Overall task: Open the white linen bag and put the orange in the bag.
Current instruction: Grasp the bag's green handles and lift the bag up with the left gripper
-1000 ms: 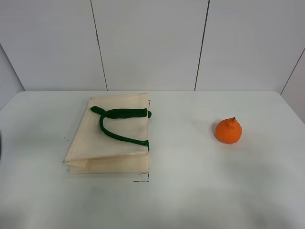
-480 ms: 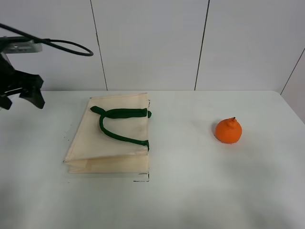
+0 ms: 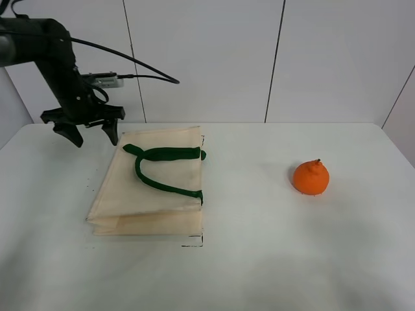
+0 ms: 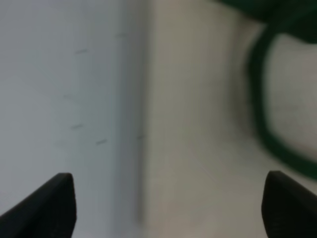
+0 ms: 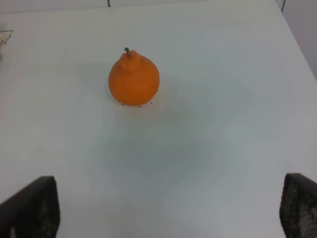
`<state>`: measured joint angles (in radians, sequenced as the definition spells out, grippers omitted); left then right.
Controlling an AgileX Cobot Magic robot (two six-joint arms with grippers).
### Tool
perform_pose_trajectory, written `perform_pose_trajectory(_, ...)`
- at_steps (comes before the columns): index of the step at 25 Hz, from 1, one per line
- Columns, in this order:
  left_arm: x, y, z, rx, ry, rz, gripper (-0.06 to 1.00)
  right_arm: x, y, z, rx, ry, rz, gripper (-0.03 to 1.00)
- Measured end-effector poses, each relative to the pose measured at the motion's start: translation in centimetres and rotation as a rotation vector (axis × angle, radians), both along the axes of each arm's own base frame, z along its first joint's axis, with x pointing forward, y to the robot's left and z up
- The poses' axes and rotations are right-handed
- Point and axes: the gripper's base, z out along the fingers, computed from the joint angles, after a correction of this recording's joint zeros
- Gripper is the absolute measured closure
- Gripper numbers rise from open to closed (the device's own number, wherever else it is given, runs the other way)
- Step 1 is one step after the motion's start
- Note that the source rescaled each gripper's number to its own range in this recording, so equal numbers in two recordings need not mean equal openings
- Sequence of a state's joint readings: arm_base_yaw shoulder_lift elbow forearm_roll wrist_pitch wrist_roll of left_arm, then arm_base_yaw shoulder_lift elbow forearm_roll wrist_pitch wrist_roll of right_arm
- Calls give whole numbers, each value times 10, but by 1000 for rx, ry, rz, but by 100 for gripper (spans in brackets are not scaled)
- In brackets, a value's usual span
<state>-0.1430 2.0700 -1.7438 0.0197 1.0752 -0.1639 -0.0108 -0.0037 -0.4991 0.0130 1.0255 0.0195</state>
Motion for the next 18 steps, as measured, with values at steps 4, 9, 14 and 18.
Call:
perform_pose_trajectory(4, 3, -36, -18, -16, -11, -6, -5, 0, 0, 0, 0, 0, 0, -1)
perform_pose_trajectory(9, 9, -61, -48, -27, -17, -16, -5, 0, 0, 0, 0, 0, 0, -1)
perform_pose_trajectory(14, 14, -63, -84, -10, 42, -10, -5, 0, 0, 0, 0, 0, 0, -1)
perform_pose_trajectory(18, 17, -65, -107, -24, 50, -1, -4, 0, 0, 0, 0, 0, 0, -1)
